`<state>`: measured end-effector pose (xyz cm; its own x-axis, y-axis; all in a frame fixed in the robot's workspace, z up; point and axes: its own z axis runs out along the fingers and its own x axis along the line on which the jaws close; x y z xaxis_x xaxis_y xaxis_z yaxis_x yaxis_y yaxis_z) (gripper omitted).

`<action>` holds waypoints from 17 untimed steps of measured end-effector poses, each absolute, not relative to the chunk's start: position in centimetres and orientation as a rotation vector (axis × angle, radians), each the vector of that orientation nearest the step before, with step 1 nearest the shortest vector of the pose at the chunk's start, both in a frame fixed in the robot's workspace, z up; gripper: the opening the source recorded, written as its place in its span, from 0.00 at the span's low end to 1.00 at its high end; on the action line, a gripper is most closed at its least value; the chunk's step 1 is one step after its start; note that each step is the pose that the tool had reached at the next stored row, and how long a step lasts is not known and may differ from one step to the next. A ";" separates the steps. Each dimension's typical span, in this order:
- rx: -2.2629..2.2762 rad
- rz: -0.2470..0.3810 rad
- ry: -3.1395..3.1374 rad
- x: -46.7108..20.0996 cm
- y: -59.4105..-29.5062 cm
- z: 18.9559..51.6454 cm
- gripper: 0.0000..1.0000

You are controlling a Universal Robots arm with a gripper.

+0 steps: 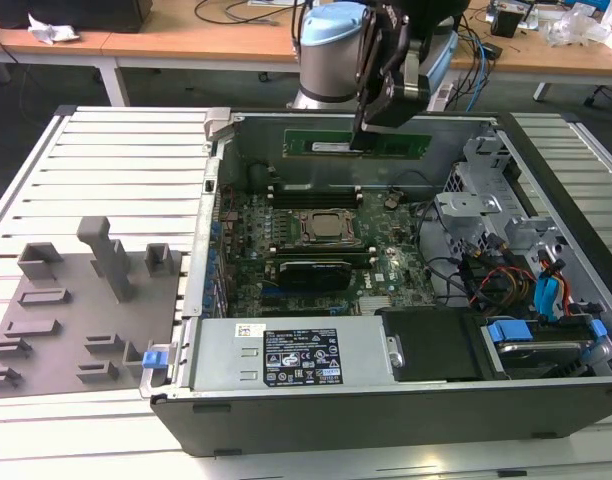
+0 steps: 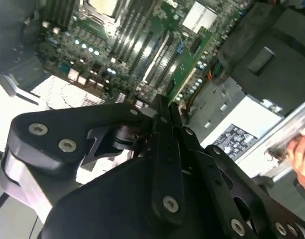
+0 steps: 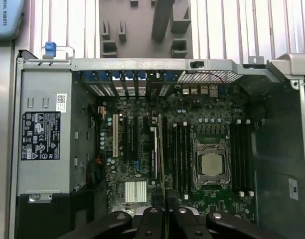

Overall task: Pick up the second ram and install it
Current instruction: 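Pick up the second ram and move it above second insertion slot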

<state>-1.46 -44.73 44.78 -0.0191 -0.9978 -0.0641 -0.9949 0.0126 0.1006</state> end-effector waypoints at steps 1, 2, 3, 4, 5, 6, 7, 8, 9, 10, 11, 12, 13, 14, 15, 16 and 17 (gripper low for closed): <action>2.187 -0.194 -2.222 -1.4 -44.7 44.7 0.14; 2.187 -0.196 -2.222 -1.3 -44.6 44.5 0.14; 2.186 -0.197 -2.222 -1.2 -44.3 44.4 0.14; 2.186 -0.199 -2.221 -1.0 -43.8 44.2 0.14; 2.185 -0.199 -2.221 -0.9 -43.5 44.2 0.14; 2.185 -0.200 -2.220 -0.8 -43.3 44.1 0.14; 2.184 -0.201 -2.220 -0.6 -43.0 44.0 0.14; 2.184 -0.202 -2.219 -0.4 -42.9 43.8 0.14; 2.183 -0.204 -2.218 -0.2 -42.8 43.7 0.14; 2.182 -0.205 -2.218 0.1 -42.7 43.6 0.14; 2.181 -0.206 -2.217 0.2 -42.7 43.5 0.14; 2.180 -0.208 -2.216 0.4 -42.6 43.3 0.14; 2.179 -0.210 -2.215 0.7 -42.5 43.2 0.14; 2.179 -0.211 -2.215 0.9 -42.5 43.0 0.14; 2.178 -0.212 -2.214 1.0 -42.5 42.9 0.14; 2.177 -0.213 -2.214 1.2 -42.5 42.8 0.14; 2.177 -0.214 -2.213 1.4 -42.4 42.6 0.14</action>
